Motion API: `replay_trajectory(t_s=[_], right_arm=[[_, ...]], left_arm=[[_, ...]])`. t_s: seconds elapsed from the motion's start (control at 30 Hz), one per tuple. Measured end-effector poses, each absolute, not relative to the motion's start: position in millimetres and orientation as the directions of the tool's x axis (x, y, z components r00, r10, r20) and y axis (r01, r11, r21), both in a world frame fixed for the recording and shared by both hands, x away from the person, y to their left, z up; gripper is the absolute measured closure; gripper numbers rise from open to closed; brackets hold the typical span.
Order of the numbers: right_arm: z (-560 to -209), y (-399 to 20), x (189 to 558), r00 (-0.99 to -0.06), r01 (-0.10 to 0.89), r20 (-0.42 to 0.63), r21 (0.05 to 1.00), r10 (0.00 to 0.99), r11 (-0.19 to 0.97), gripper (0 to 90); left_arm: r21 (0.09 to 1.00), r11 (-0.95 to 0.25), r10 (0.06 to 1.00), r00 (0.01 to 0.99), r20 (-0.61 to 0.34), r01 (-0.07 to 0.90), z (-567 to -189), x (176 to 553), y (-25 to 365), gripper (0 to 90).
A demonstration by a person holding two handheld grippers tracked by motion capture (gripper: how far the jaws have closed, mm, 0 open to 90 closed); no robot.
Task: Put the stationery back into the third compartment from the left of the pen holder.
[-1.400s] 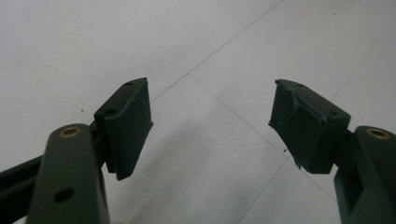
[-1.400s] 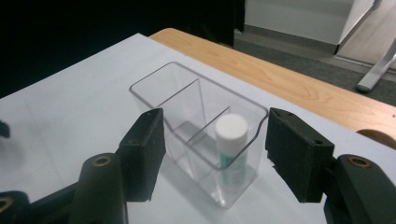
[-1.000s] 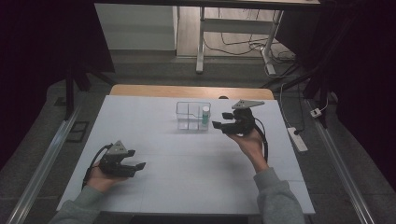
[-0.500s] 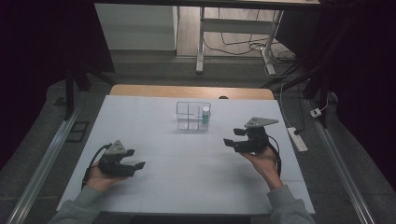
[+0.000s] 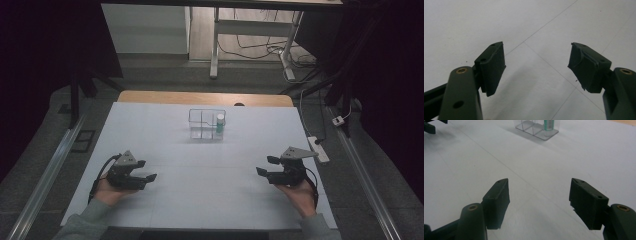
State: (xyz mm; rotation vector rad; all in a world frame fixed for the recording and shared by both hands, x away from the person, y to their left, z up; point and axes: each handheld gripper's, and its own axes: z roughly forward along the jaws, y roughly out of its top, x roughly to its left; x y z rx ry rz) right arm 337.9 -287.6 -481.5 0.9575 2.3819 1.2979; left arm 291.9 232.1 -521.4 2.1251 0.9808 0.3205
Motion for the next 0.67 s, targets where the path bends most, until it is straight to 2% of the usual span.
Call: replay_trajectory(t_s=[0.23, 0.67], right_arm=[[-491.8, -301.5, 334.1, -0.730, 0.440, 0.079, 0.815, 0.679, 0.378, 31.0], [-495.1, -299.1, 331.7, -0.739, 0.422, 0.046, 0.810, 0.672, 0.408, 30.3]], left_arm=[[0.728, -0.414, 0.735, 0.672, -0.087, 0.546, -521.6, 292.3, 232.7, 28.7], [0.730, -0.412, 0.733, 0.674, -0.091, 0.546, -521.3, 291.2, 233.7, 28.3]])
